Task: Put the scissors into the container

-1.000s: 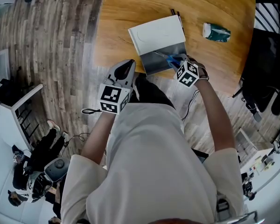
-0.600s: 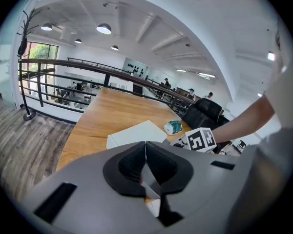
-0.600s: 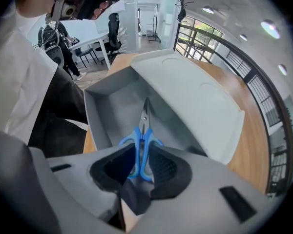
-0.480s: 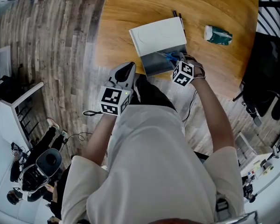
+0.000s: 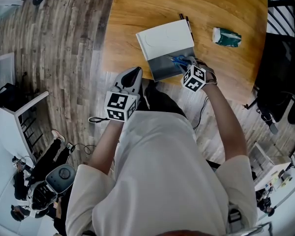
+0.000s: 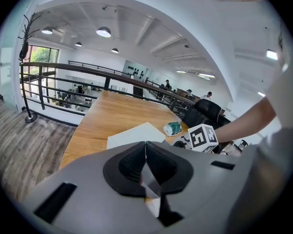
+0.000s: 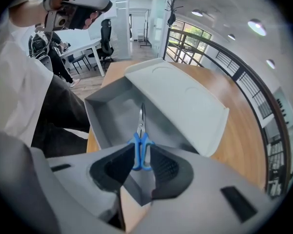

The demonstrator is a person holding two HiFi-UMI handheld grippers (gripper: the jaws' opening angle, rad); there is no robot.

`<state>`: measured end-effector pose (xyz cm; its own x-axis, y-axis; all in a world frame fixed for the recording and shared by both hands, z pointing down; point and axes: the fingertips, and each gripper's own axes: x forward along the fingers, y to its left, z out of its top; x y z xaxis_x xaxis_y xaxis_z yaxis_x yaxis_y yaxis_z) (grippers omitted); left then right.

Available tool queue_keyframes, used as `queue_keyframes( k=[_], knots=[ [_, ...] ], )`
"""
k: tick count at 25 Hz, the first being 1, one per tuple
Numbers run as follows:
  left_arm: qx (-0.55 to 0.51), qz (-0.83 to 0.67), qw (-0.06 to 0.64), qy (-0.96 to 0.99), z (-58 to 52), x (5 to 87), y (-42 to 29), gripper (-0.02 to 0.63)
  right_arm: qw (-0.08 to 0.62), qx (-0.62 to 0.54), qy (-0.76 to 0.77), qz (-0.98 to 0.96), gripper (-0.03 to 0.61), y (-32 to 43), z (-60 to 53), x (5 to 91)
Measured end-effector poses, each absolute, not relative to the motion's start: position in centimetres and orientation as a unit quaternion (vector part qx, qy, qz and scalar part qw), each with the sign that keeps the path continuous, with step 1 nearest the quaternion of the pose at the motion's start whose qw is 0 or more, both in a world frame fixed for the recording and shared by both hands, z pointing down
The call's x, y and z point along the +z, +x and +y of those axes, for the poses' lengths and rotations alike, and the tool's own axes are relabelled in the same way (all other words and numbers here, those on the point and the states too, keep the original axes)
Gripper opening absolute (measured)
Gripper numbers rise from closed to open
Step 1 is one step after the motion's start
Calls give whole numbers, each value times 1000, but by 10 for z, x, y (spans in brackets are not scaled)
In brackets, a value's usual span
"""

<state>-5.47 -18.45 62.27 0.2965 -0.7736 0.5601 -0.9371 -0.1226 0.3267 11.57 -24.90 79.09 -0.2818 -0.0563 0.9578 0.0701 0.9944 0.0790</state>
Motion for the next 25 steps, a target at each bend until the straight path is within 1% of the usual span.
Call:
queue_keyframes(
  k=[12, 25],
  knots=[
    [129, -555, 276, 774, -172, 578, -61, -5, 546, -10, 113, -830, 86, 114, -241, 709],
    [138, -473, 252, 833, -136, 557, -56, -5, 479, 55, 261, -836, 12, 103, -181, 633]
  ],
)
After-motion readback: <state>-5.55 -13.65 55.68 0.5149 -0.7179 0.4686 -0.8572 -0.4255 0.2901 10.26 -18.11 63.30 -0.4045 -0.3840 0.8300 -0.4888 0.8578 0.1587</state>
